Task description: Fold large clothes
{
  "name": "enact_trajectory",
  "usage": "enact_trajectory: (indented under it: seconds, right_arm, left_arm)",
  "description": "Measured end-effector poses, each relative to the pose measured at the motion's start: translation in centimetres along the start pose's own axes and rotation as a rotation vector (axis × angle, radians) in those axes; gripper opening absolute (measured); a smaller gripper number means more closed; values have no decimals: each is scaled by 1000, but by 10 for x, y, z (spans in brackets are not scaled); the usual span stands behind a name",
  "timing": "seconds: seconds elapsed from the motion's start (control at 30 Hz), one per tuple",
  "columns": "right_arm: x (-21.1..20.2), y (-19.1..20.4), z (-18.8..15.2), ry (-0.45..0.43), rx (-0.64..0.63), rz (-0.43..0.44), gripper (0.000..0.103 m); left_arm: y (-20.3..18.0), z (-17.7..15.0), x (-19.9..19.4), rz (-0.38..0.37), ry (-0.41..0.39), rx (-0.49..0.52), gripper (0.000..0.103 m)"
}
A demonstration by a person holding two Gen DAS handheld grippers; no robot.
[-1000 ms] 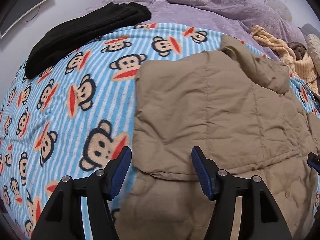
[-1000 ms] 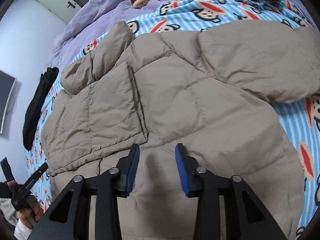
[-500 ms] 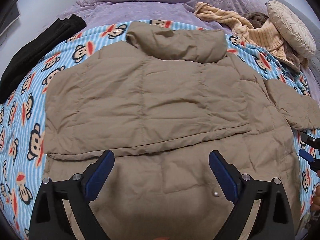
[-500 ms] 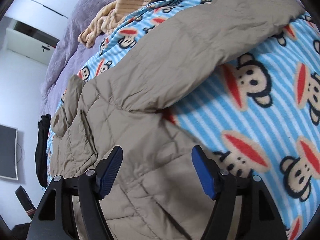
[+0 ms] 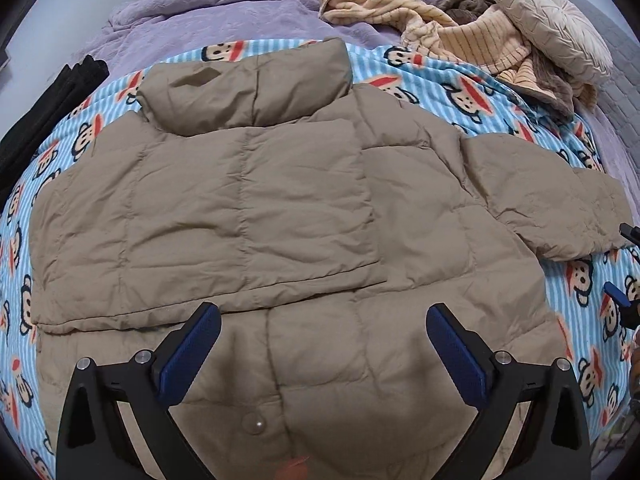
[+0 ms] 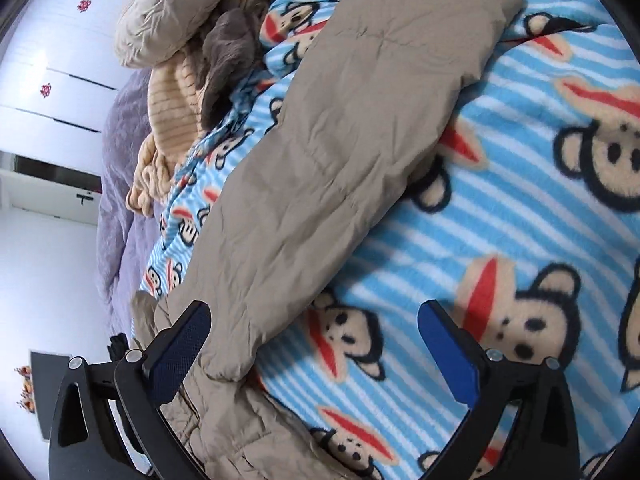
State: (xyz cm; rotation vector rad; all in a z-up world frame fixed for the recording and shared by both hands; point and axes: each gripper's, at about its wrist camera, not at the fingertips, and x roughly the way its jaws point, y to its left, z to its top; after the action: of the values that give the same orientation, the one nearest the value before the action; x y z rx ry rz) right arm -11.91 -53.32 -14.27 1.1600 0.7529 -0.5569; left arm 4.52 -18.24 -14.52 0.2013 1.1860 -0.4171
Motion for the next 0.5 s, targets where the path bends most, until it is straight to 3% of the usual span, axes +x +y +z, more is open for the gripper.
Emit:
enact_trajectory:
  seconds: [0.23,0.4,0.47,0.5]
  right_arm:
    - [10,-22,58,-30,140,136,103]
    - [19,-22,80,-23,199,211,103]
    - [24,-25,83,-11,267,243,96]
    - [28,-27,85,1,303,263,74]
  left_arm:
    - [-25,5,17,-41,72,-31,103]
    - [-37,10,13,-59,55,-47,103]
    - [-38,15,9,-60,38,-54,103]
    - [-37,17,7,-57,29,-57,103]
